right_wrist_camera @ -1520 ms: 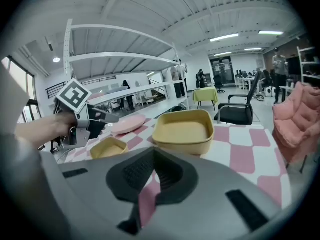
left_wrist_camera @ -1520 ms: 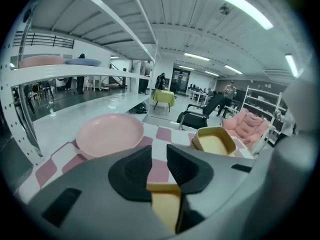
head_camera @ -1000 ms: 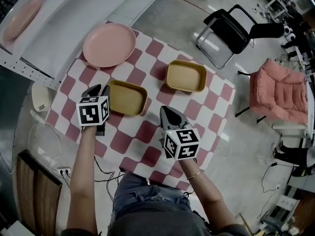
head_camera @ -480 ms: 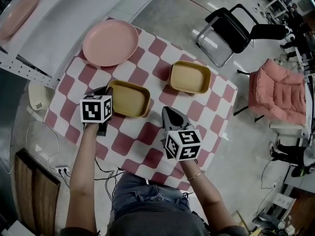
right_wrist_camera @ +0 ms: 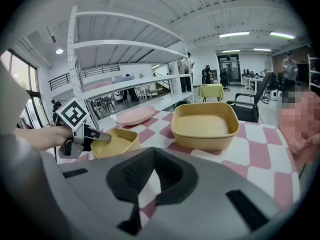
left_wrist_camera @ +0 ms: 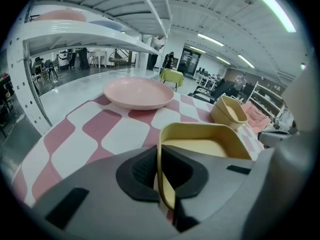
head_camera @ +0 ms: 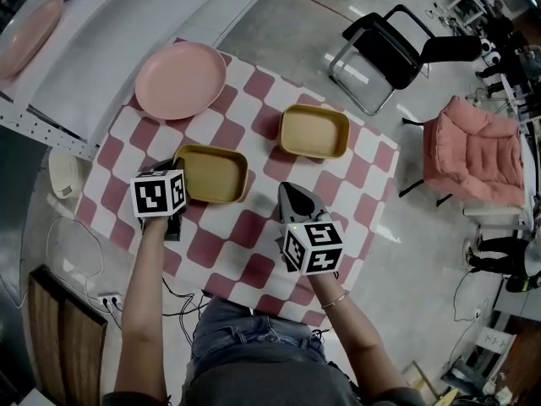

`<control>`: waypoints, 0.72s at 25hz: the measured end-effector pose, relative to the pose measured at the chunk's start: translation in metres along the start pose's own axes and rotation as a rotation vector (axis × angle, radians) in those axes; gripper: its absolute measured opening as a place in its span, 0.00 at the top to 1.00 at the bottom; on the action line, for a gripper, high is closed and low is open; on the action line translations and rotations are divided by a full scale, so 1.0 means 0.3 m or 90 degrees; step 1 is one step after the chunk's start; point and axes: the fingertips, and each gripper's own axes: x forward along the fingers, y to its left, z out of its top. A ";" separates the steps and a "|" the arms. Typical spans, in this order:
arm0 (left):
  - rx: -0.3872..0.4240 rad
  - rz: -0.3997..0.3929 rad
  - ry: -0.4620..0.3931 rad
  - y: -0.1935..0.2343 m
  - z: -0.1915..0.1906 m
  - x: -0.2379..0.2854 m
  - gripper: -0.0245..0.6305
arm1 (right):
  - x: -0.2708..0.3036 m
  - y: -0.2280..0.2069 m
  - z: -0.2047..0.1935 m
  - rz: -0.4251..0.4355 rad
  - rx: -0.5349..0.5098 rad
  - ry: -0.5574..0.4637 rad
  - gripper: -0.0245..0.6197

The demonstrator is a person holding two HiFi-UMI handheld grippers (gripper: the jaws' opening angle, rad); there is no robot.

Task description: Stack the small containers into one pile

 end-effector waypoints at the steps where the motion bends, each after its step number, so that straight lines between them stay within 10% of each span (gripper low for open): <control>1: -0.006 0.003 -0.004 -0.005 0.000 -0.009 0.93 | -0.008 -0.002 0.002 -0.001 0.000 -0.003 0.95; 18: 0.036 -0.042 -0.078 -0.463 0.151 -0.081 0.93 | -0.266 -0.192 -0.010 -0.066 0.057 -0.059 0.95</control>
